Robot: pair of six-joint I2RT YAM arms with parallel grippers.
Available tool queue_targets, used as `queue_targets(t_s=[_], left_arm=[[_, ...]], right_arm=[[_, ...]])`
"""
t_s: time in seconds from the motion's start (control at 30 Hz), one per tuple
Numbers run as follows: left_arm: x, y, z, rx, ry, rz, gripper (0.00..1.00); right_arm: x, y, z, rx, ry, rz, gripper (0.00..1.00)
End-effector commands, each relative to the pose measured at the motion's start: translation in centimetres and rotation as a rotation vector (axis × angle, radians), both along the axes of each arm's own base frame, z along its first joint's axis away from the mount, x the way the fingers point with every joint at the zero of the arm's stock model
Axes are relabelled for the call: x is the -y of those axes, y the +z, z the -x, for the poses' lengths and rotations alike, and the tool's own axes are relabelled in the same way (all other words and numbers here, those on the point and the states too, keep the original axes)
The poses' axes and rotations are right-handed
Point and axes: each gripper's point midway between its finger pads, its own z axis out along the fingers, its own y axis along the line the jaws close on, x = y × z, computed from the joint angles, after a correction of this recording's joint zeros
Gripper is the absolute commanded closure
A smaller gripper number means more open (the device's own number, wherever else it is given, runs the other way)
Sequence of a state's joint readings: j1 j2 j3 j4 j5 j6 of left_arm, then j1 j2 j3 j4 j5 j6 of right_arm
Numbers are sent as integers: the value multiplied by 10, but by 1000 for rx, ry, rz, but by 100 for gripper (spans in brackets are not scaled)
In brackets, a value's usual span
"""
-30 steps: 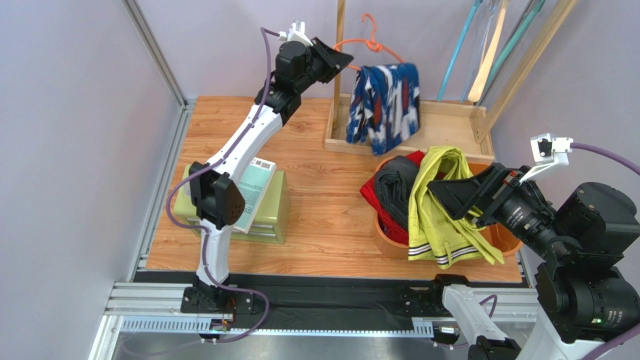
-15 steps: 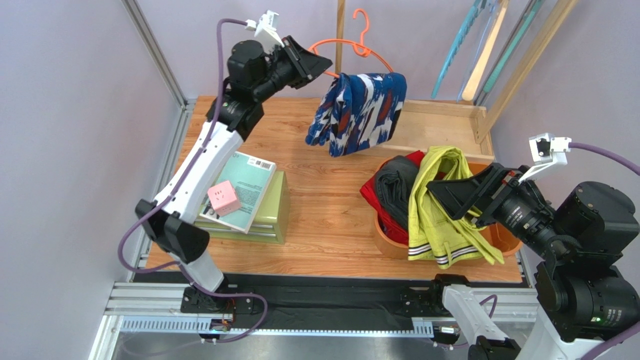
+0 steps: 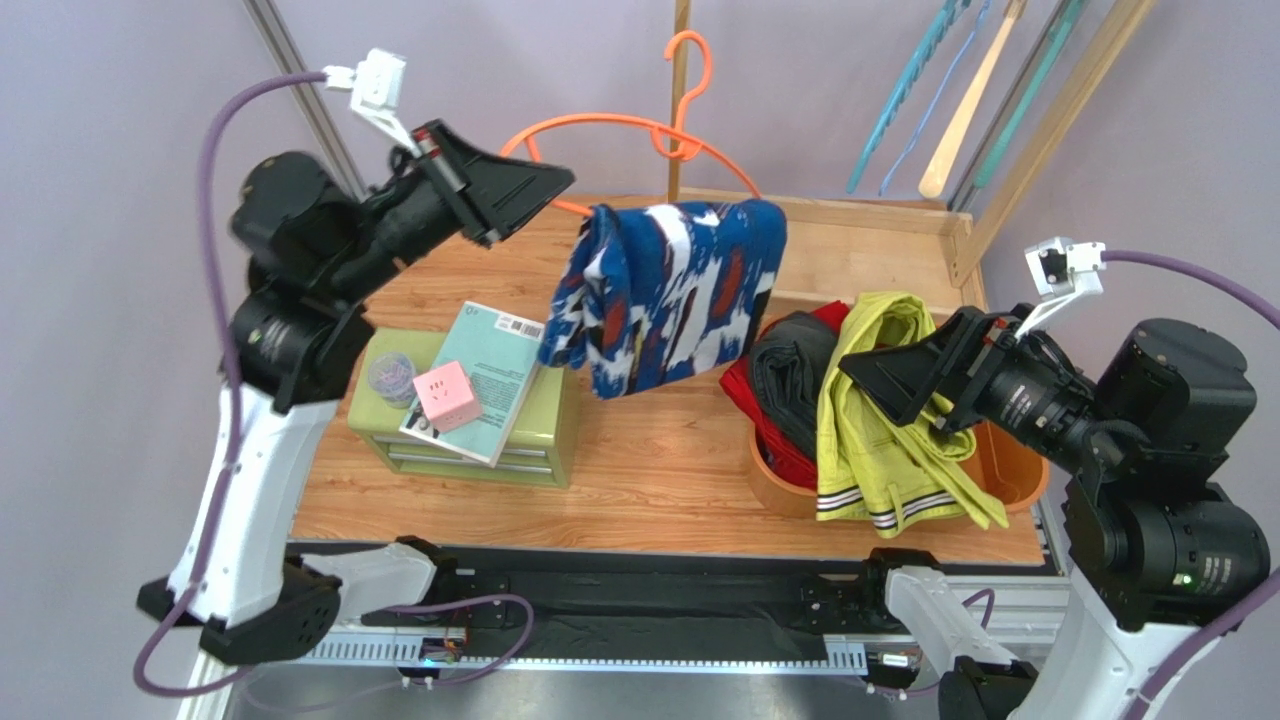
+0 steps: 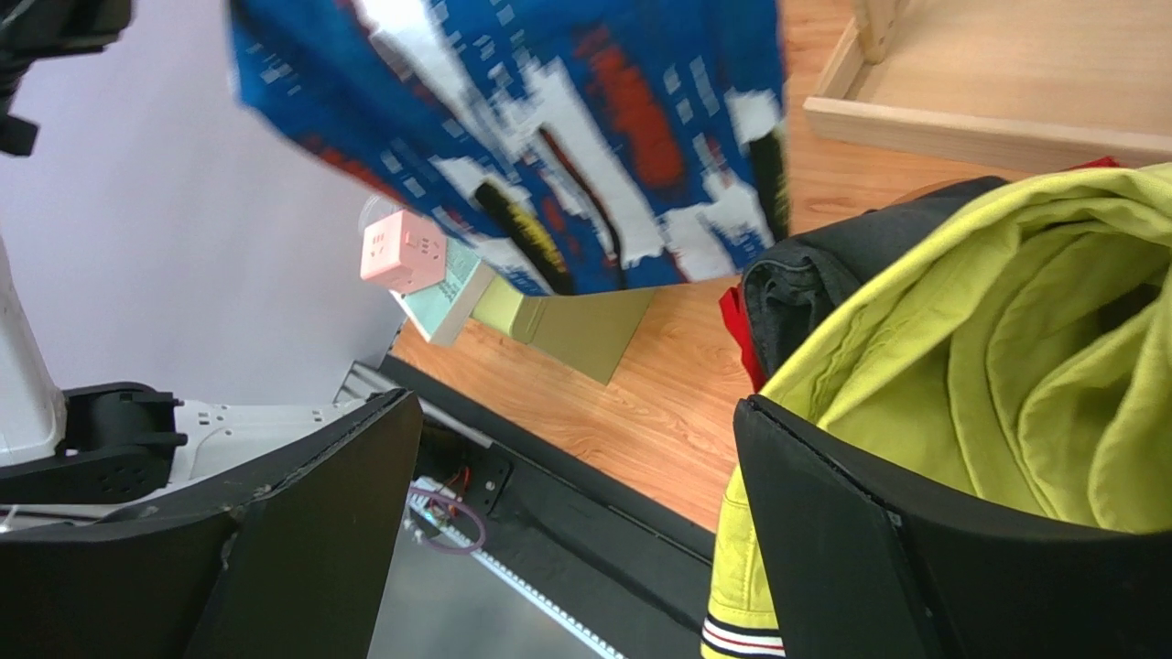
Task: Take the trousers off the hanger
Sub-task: Pass the hanger from the left arm to the right
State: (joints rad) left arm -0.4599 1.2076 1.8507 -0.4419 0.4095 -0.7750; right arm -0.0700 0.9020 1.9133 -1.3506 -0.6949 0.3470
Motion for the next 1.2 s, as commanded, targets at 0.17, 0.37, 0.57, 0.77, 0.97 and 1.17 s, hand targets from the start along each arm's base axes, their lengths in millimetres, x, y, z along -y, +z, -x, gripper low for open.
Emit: queue_targets(t_s=[0.17,0.37,0.57,0.77,0.97,1.17], left_arm=[[-51,63,153,228,-155,89,100],[-58,50,202,200,-279,115,100],[-58,40,218,172,-342,126,100],[-57,38,220,126,-365,165,100],[-53,46,229,105,-449,204,100],[-46,48,236,85,-565,219,100]], right_arm=[[-32,23,-12,-11,230,-193,10],[-55,41,-18,0,422,-285,9],[-135,41,16,-60,807,-201,8],[-154,32,38,-59,943,-289,5],[-153,36,63,-43,1054,-357,2],[-188,55,78,-112,1180,-389,12]])
